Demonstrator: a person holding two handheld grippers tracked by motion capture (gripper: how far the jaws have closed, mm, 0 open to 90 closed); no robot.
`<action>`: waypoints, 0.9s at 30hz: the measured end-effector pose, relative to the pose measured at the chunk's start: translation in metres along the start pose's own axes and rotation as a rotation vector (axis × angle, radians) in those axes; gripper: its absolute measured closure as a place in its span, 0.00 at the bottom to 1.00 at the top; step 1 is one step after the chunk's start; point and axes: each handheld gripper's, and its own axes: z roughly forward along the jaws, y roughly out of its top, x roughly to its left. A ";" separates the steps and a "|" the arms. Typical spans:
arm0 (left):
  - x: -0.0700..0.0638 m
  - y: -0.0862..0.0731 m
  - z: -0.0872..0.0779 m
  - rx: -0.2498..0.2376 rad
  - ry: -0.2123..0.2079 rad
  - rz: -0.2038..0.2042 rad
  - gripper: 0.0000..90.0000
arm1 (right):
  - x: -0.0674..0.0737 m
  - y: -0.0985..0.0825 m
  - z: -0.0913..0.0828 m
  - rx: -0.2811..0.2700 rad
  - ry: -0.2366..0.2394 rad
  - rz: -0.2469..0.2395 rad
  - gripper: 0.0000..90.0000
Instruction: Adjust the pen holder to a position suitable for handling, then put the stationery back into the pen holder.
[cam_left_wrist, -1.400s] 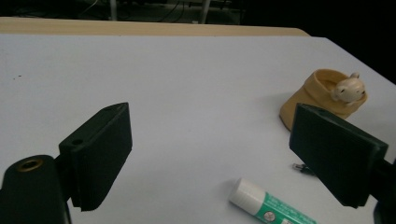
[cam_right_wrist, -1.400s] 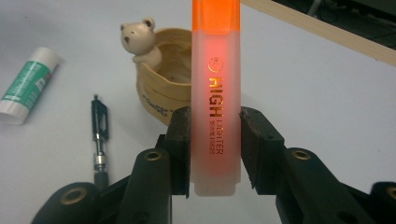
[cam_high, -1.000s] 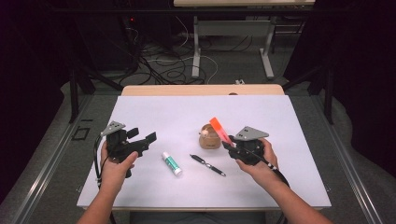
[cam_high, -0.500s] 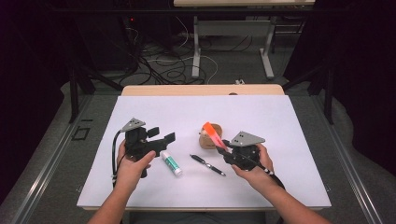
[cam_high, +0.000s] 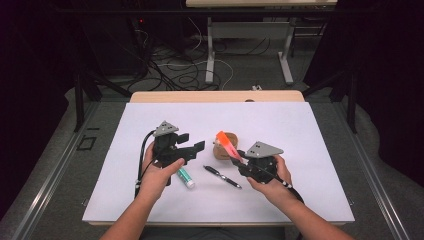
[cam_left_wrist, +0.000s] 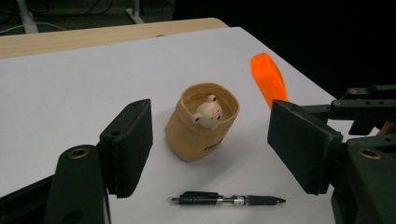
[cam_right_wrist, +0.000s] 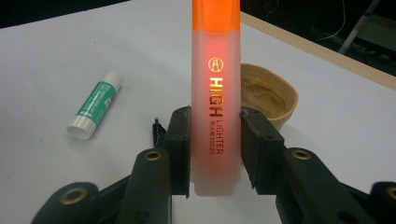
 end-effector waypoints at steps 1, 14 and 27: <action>-0.002 0.001 0.001 0.006 -0.005 -0.004 0.34 | 0.000 0.000 0.000 0.000 0.000 0.000 0.74; -0.009 0.003 0.014 0.021 -0.138 -0.173 0.48 | 0.002 0.000 -0.001 -0.008 -0.004 -0.008 0.74; -0.005 0.005 0.024 0.055 -0.273 -0.330 0.55 | 0.006 0.001 -0.003 -0.021 0.005 -0.005 0.74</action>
